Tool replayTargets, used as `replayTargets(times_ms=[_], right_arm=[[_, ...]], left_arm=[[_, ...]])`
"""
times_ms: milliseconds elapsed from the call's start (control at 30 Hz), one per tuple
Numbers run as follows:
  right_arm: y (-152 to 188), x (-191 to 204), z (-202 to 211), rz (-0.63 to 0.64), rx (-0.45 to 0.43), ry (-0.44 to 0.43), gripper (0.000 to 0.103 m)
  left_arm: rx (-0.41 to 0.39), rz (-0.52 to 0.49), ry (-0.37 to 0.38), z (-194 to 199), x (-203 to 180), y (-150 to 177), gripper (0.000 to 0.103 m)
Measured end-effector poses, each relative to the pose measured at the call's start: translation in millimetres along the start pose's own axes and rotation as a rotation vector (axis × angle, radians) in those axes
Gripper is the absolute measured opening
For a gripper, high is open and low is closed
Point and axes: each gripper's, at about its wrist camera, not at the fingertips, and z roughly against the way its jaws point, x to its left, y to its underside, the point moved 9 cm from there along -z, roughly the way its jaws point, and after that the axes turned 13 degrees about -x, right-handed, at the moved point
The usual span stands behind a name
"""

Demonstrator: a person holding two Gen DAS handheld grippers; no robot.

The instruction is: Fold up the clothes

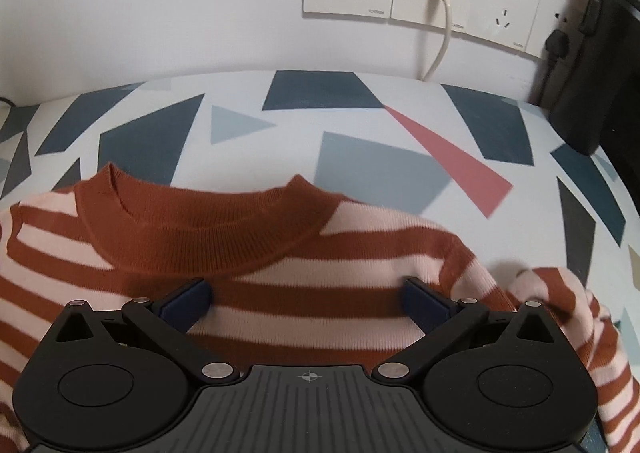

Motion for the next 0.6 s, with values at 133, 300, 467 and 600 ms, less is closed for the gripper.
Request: replayTargets(times_ms=[133,300,467,600], right_arm=[[0,-1,4,0.016,0.017,-0.026,0.102],[2,-8,47,0.049,-0.049,-0.04,0.102],[20,-21,80,0.018,-0.03,-0.072,0.102],[38,-23,89,-0.001,0.004,-0.091,0.102]], left_arm=[[-0.012,0.024,-0.014,9,-5,-1,0.044],[-0.077,0.05,-0.036,45,-17,-11,0.083],[-0.081,0.104,-0.073,80,-35,6,0.097],[-0.021,0.081,-0.084,88,-58,31,0.099]])
